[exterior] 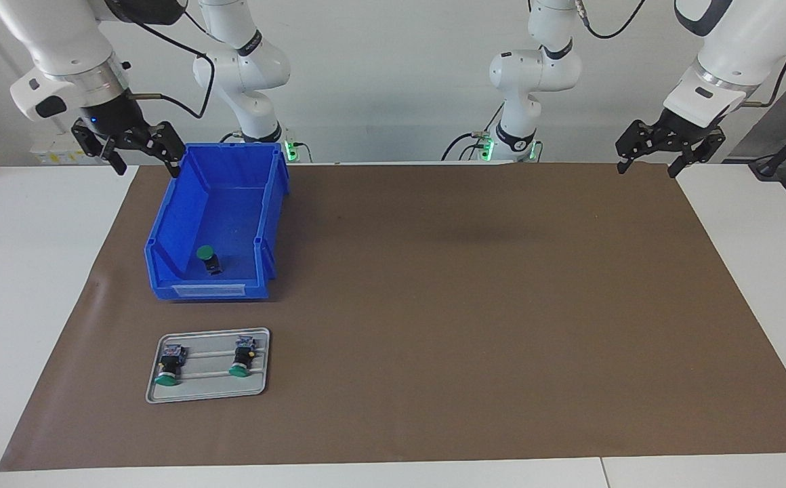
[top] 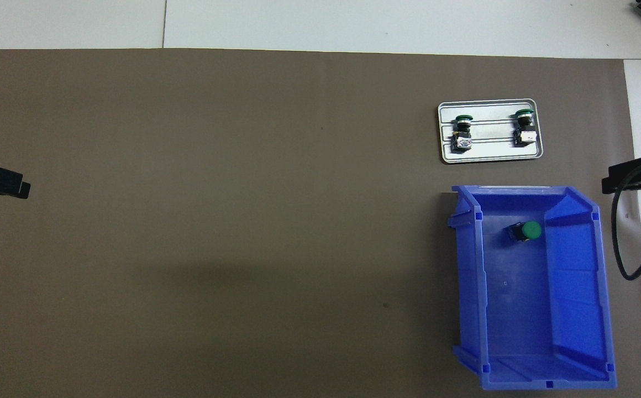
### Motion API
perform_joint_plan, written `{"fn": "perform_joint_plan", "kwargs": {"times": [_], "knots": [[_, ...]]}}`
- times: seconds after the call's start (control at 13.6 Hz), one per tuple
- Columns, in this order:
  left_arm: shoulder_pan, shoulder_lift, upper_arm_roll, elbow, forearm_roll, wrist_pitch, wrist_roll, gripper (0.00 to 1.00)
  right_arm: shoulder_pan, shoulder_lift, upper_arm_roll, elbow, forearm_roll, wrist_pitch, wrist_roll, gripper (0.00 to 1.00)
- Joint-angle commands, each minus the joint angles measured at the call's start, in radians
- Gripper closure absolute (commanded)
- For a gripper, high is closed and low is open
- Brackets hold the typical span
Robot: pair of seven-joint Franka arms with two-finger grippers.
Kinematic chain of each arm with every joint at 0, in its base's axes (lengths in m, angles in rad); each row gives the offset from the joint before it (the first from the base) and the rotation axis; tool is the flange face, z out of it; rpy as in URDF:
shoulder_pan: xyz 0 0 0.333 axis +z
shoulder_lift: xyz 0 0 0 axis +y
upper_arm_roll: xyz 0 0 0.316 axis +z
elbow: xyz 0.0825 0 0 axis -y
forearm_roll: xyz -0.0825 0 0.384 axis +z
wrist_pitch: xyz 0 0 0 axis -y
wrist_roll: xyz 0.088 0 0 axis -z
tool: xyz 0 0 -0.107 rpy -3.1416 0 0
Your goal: Place and press button with both arms
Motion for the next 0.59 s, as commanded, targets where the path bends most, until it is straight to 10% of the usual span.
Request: {"fn": "perform_joint_plan", "kwargs": {"times": [0.0,0.51], "knots": [[0.009,-0.031,-0.005,-0.036,-0.008,0.015,-0.008,0.00,-0.009,-0.012,0.004,-0.010,0.015,-0.002,0.013,0.00],[0.009,-0.031,-0.005,-0.036,-0.008,0.016,-0.008,0.00,-0.035,-0.012,0.027,-0.010,0.015,0.000,0.007,0.00]]}}
